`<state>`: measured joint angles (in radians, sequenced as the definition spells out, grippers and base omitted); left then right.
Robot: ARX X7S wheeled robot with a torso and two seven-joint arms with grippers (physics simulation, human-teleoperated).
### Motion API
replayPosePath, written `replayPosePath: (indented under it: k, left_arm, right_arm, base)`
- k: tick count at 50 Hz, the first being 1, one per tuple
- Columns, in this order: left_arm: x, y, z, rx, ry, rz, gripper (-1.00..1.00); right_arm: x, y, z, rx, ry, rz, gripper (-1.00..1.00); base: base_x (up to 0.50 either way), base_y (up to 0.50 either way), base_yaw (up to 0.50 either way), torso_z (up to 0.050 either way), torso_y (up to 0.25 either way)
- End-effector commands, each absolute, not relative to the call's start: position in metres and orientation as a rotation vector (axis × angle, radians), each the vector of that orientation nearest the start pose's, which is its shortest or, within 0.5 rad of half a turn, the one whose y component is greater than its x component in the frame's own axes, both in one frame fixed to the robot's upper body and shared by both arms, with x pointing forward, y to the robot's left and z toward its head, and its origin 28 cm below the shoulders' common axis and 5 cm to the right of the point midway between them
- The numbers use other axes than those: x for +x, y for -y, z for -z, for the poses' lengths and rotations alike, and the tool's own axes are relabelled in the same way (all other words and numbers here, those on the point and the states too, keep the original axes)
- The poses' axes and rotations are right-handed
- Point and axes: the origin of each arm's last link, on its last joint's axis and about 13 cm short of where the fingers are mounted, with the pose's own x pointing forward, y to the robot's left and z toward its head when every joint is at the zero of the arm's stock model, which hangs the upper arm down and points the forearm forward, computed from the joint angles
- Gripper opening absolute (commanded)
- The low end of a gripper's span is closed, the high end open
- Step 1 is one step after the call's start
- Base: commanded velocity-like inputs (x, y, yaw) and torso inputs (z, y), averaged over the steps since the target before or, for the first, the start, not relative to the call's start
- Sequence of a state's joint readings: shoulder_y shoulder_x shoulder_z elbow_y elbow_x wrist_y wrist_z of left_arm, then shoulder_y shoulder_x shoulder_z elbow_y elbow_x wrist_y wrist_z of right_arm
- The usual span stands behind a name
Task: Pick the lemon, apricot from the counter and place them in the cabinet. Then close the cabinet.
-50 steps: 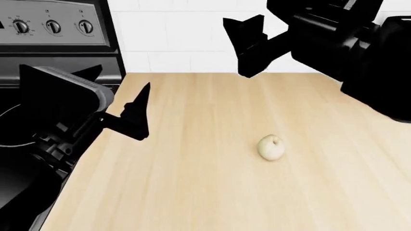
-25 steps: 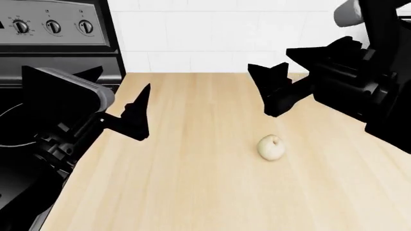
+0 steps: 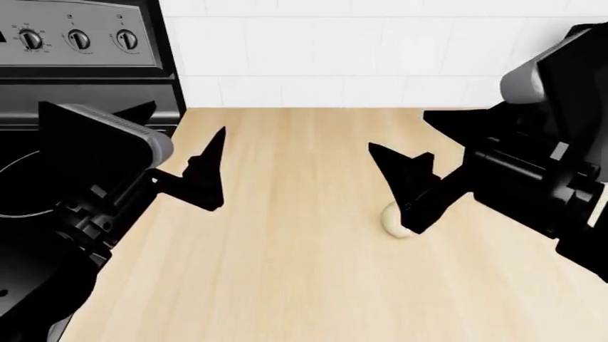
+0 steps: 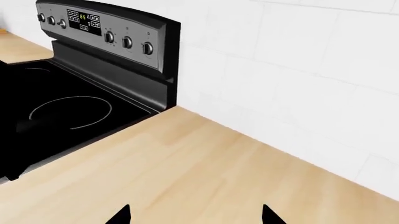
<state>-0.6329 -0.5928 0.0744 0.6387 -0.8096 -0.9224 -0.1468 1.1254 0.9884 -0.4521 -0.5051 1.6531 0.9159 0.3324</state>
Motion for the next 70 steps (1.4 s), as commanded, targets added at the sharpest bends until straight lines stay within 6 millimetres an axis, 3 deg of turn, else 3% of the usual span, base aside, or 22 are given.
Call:
replayPosePath:
  k: [1,37,70]
  left_arm:
    - [0.242,-0.255,-0.230,0.146,0.168,0.349,1.00]
    - [0.242,-0.255,-0.227,0.147,0.162,0.349,1.00]
    - [0.241,-0.255,-0.227,0.144,0.162,0.347,1.00]
  right_arm:
    - [0.209,0.163,-0.282,-0.142,-0.118,-0.631,1.00]
    - [0.209,0.169,-0.237,-0.092,-0.224,-0.616,1.00]
    - [0.214,0.172,-0.216,-0.093,-0.269,-0.582,1.00]
  base:
    - [0.00,0.00,0.00,0.000,0.000]
    - [0.00,0.00,0.00,0.000,0.000]
    - [0.00,0.00,0.00,0.000,0.000]
